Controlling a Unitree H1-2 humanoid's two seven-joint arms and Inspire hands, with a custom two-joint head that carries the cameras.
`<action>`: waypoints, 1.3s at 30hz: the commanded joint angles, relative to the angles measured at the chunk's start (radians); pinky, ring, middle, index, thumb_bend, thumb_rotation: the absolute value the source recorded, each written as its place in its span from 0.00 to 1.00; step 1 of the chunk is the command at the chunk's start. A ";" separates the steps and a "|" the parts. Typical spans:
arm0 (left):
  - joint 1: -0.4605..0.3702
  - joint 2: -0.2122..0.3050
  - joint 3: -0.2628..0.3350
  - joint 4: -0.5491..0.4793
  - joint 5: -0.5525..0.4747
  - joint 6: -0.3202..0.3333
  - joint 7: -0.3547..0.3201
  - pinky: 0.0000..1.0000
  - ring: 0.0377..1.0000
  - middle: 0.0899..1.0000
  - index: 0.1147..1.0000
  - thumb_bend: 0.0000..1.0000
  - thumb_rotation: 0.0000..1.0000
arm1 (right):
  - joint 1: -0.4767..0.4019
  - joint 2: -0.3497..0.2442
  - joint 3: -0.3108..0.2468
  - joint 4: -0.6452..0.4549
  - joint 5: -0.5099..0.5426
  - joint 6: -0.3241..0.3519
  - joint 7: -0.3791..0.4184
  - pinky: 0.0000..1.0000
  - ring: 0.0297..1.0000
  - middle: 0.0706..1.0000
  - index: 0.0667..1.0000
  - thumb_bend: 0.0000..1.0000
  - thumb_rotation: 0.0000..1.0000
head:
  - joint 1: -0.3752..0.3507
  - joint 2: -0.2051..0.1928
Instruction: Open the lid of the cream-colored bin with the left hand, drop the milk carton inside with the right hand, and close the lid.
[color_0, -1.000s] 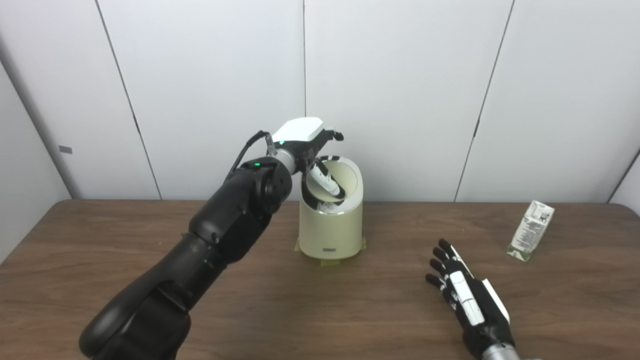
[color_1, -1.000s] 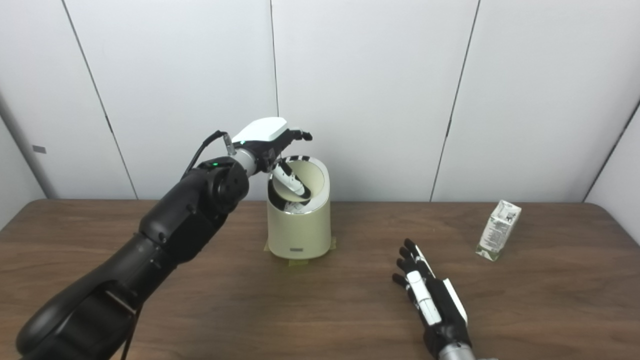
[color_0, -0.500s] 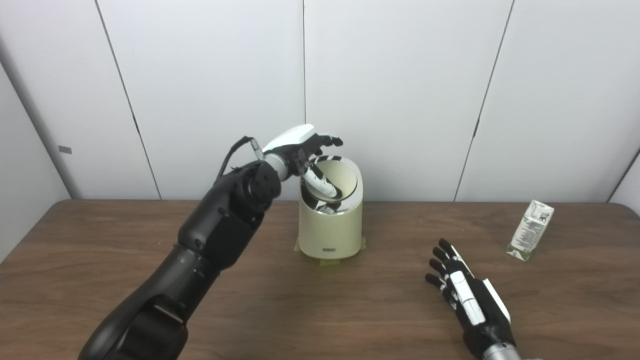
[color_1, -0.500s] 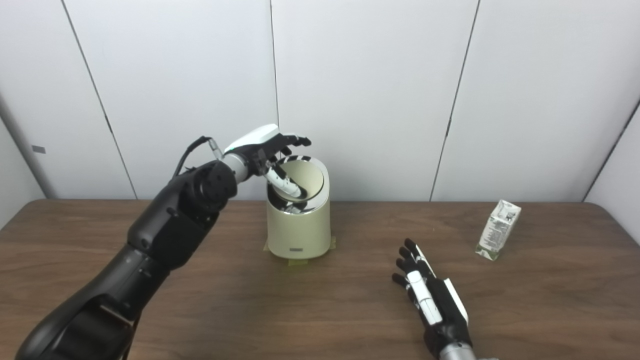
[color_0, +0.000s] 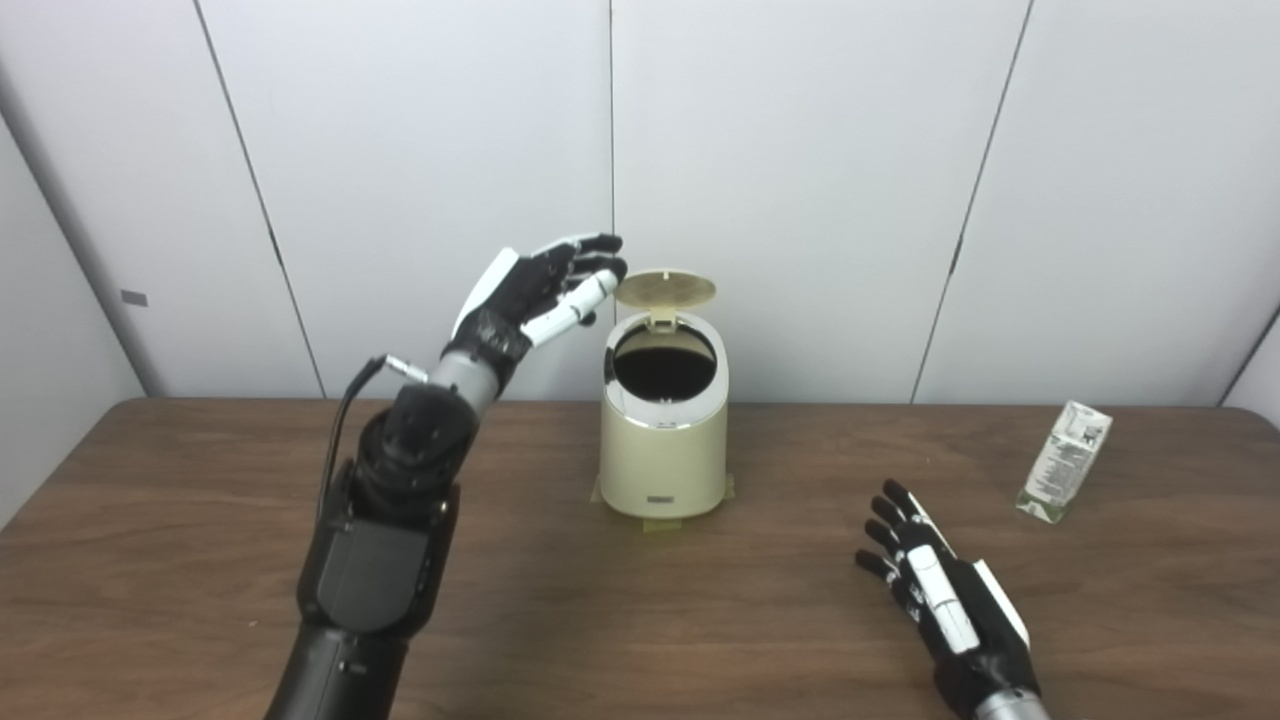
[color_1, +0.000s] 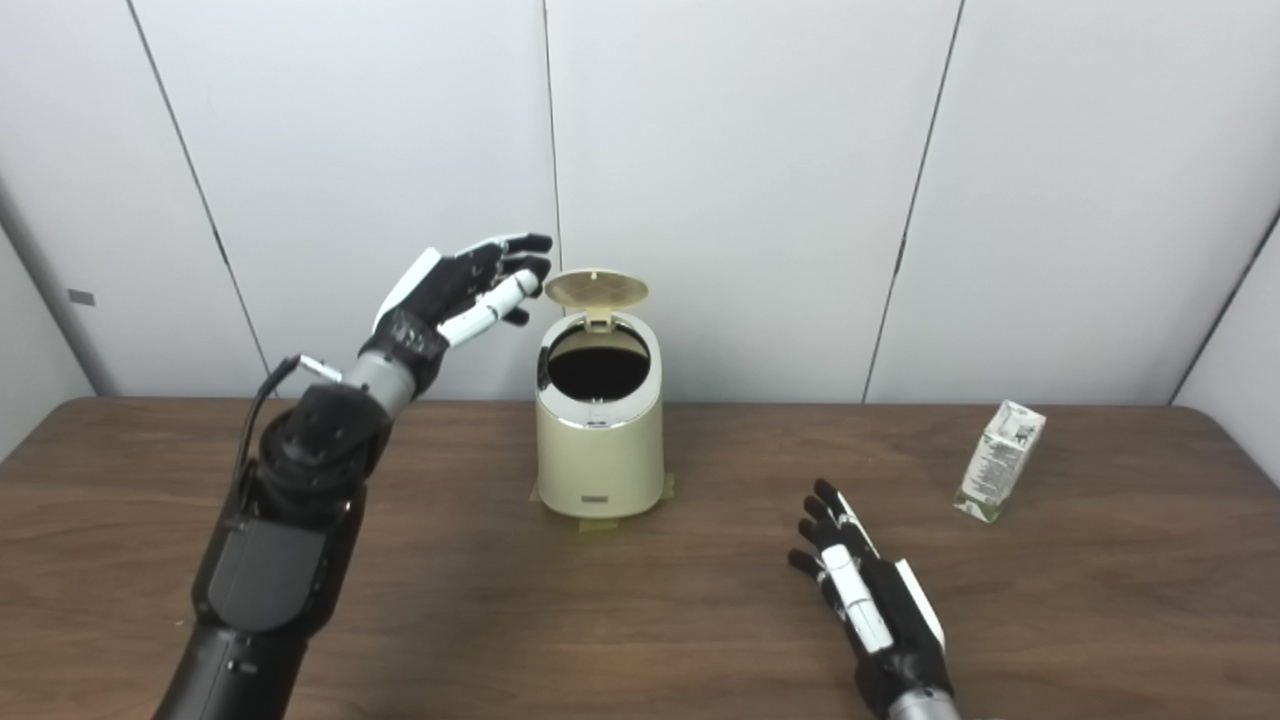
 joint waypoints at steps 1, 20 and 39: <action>0.000 -0.005 0.024 -0.079 -0.037 -0.011 0.036 0.74 0.82 0.85 0.86 0.42 0.95 | -0.010 -0.011 -0.011 -0.017 0.010 -0.012 0.006 0.88 0.94 0.96 0.95 0.62 0.82 | 0.001 0.000; 0.469 -0.071 0.032 -0.381 -0.101 -0.074 0.141 0.91 0.92 0.93 0.93 0.42 1.00 | -0.024 -0.002 -0.052 -0.025 0.043 -0.045 -0.001 0.91 0.96 0.98 0.95 0.68 0.77 | -0.056 -0.010; 0.584 -0.087 0.069 -0.382 -0.237 -0.116 0.140 0.97 0.97 0.98 0.96 0.37 1.00 | -0.005 -0.042 -0.104 -0.123 -0.031 -0.073 -0.055 0.79 0.90 0.95 0.90 0.72 0.38 | -0.355 -0.019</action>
